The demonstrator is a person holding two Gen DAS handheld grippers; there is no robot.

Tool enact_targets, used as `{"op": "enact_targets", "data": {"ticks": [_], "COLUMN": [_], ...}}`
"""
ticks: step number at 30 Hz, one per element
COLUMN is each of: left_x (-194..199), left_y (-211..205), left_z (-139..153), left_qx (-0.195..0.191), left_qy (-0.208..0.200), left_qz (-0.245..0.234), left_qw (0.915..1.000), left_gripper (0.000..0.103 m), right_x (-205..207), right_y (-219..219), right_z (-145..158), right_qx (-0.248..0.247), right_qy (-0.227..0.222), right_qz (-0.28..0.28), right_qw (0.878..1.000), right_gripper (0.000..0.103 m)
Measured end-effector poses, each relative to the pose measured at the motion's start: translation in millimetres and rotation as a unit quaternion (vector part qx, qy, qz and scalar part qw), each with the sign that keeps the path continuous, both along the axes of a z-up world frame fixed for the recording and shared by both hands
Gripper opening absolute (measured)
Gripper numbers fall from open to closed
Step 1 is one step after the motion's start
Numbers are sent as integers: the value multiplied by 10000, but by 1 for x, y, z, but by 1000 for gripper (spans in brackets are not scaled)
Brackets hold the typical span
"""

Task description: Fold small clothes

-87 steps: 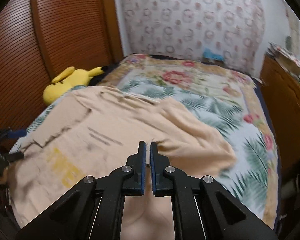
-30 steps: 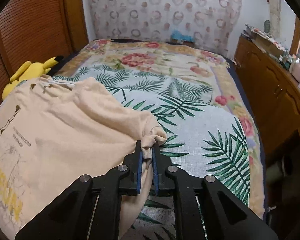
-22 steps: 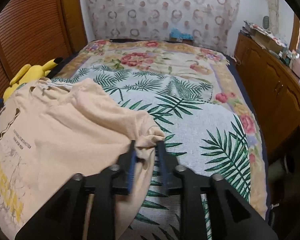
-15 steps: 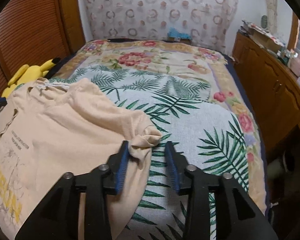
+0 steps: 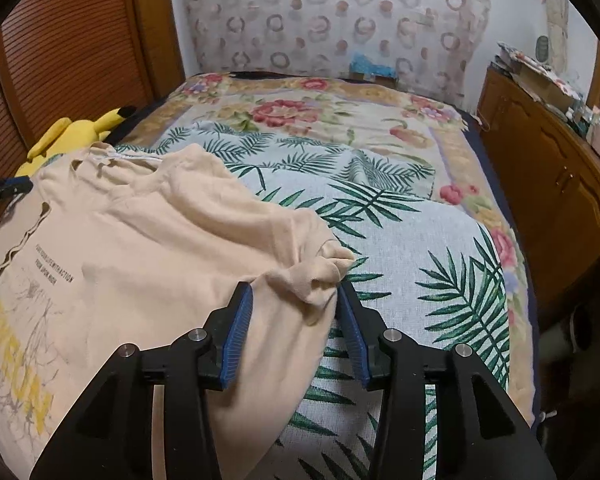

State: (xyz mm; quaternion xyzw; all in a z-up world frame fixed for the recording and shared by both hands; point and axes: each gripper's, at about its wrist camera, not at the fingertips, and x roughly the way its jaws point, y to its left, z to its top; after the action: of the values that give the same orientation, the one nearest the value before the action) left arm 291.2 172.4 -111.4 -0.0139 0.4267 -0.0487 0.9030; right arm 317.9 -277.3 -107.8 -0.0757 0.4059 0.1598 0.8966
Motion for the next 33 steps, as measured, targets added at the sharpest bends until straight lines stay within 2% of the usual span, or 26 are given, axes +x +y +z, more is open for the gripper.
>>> {"op": "enact_targets", "data": {"ticks": [2,8,11,12,13,14,15,16,19,21,24,28,33], "left_x": [1,4,7,7,8,6,3,-2,-22,-39,-71,-119,-171], "left_y": [-2,-11,-14,-15,-15,-18,-23,-30,-47,-55,-70,-83,-84], "left_z": [0,3,5,6,6,8,11,15,30,43,63,84,94], "left_qx": [-17,7,56,60,23,-35,-16,34,52,11,-113,-46,-4], "left_qy": [-28,-48,-36,-14,24,54,12,-54,-273,-476,-753,-951,-1137], "left_qz": [-56,-206,-274,-268,-266,-340,-435,-531,-701,-777,-1034,-1254,-1279], "left_qw": [10000,9998,9996,9996,9996,9994,9990,9986,9972,9958,9917,9875,9852], "left_gripper": [58,41,25,11,4,4,3,3,2,2,2,2,2], "right_x": [2,3,4,5,5,5,6,6,2,-9,-29,-66,-114], "right_y": [0,0,1,2,2,2,4,3,15,25,34,44,46], "right_z": [-1,-1,-2,-2,-2,-2,-1,0,2,5,19,42,65], "right_qx": [9,27,25,11,-4,-34,-40,4,-86,-227,-124,-71,69], "right_qy": [13,33,55,59,55,68,125,174,212,35,-267,-662,-983], "right_qz": [3,-10,10,14,30,63,153,252,490,530,564,677,768], "right_qw": [10000,10000,10000,10000,10000,10000,9998,9995,9985,9983,9980,9955,9922], "right_gripper": [51,54,54,54,54,54,48,40,7,5,4,4,4]}}
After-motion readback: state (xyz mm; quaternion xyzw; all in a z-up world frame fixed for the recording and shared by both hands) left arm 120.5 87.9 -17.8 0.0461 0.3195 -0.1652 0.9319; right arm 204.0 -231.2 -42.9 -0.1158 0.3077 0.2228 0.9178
